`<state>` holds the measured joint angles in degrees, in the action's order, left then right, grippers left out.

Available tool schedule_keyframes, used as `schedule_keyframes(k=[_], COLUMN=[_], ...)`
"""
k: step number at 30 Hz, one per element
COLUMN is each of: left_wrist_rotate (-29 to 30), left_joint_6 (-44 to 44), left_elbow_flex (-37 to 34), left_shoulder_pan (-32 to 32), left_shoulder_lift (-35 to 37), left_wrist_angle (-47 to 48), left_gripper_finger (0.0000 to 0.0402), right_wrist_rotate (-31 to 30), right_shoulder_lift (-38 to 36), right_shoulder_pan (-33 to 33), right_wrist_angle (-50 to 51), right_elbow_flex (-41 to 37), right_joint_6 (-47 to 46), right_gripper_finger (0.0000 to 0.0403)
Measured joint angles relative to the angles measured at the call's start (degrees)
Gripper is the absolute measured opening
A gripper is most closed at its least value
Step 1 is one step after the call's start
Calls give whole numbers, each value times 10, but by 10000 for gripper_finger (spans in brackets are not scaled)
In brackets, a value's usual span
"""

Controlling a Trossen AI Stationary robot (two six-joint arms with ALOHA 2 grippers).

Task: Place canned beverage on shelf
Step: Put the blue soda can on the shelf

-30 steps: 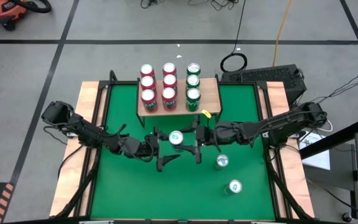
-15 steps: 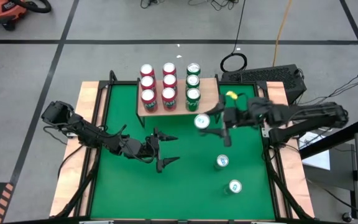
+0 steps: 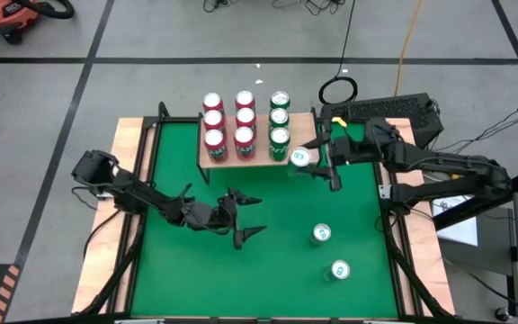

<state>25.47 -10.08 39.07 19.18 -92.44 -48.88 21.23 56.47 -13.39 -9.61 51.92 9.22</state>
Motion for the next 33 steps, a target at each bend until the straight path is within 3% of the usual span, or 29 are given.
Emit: schedule_keyframes(k=[5, 14, 20, 25, 33], left_wrist_rotate=[-9, -3, 1, 1, 0], left_joint_6=[0, -14, -10, 21, 29], left_elbow_flex=[0, 1, 32, 76, 128], left_shoulder_pan=[0, -9, -13, -7, -19], left_shoulder_lift=[-33, -53, -80, -130, -189], left_wrist_angle=[-74, -80, -93, -91, -92], left_gripper_finger=[397, 397, 397, 397, 397], right_wrist_rotate=[7, 155, 228, 280, 286], right_shoulder_lift=[-18, -52, -15, 26, 79], right_shoulder_pan=[-59, -216, -300, -331, -372], right_wrist_angle=[-28, 25, 4, 3, -122], right_elbow_flex=[-27, -27, -27, -28, -27], right_joint_6=[-13, 1, 7, 2, -21], right_gripper_finger=[233, 233, 233, 233, 233])
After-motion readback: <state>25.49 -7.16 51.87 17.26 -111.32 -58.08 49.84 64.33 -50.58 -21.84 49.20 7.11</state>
